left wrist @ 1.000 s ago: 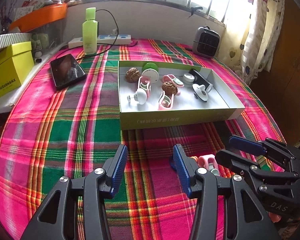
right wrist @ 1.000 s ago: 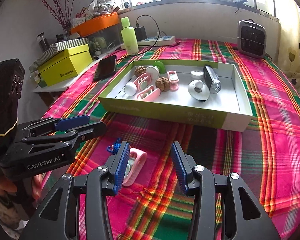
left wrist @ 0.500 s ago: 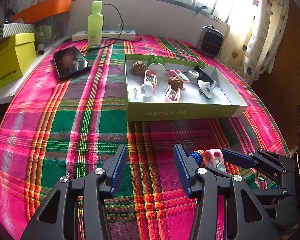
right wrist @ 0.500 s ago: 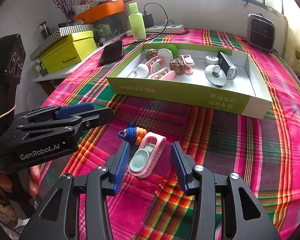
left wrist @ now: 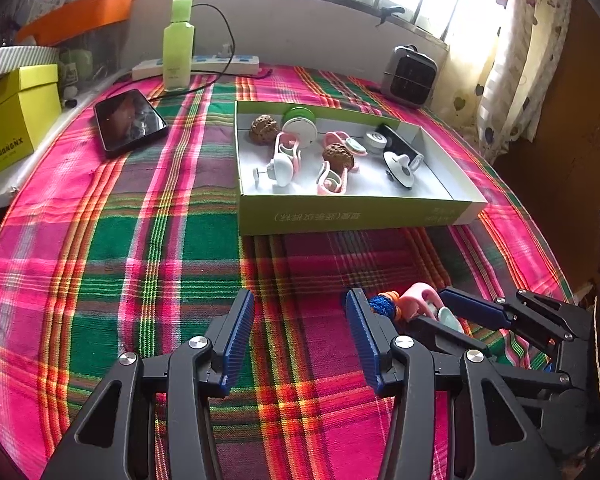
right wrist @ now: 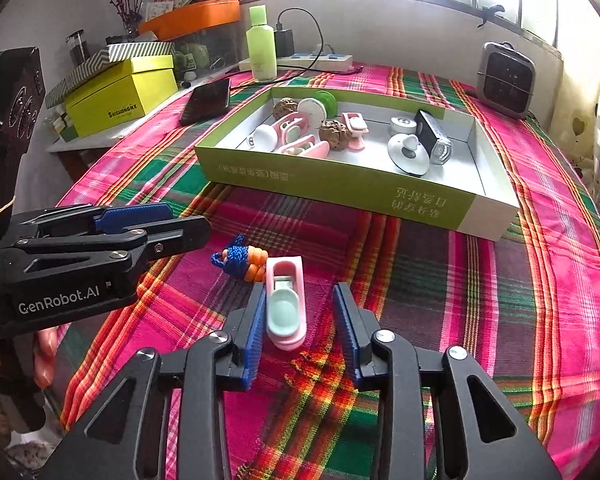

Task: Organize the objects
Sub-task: 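Grasp the pink-and-mint clip with the right gripper while the left grasps the blue rope figure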

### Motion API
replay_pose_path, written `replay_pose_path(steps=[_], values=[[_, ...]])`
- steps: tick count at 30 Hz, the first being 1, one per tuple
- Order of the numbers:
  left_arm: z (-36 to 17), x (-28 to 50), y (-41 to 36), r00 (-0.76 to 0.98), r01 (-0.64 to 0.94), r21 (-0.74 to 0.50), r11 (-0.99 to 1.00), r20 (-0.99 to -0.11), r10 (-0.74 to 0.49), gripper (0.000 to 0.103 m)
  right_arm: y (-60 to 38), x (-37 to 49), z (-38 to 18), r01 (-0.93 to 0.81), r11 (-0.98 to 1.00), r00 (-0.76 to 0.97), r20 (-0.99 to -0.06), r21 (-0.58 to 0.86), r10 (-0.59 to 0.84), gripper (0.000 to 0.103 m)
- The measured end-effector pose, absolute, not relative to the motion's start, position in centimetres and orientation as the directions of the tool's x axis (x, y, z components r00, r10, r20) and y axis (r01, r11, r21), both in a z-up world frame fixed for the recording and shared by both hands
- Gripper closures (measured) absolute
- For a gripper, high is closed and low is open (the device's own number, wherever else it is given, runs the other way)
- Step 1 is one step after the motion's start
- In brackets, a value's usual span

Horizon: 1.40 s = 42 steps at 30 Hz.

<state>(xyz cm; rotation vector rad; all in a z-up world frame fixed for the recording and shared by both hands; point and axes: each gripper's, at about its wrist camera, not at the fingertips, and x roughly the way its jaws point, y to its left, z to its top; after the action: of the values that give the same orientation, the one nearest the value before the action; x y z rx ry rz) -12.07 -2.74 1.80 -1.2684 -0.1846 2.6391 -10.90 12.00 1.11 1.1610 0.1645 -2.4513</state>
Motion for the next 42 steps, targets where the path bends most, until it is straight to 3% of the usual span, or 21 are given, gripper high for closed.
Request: replay_pose_path(steps=[7,23,42], values=[[1.6,-12.1,-2.2,-0.598,-0.157,-0.203,-0.967,-0.759,0.256,0.056,13.0,-10.7,1.1,0.402,-0.913,-0.575,-0.757,0.069,-0.311,0.084],[1.4,-11.5,-0.4,-0.553,-0.285,-0.238,-0.929,-0.750,0.362,0.051,16.0,-10.6,1.1,0.343,-0.937,-0.595,-0.758,0.061,-0.267,0.084],[1.2,-12.1,1.7,-0.575,-0.311,-0.121,-0.943,-0.766,0.288,0.052,17.4,-11.0,1.0,0.330,-0.941,-0.604,-0.749,0.074,-0.271,0.083]])
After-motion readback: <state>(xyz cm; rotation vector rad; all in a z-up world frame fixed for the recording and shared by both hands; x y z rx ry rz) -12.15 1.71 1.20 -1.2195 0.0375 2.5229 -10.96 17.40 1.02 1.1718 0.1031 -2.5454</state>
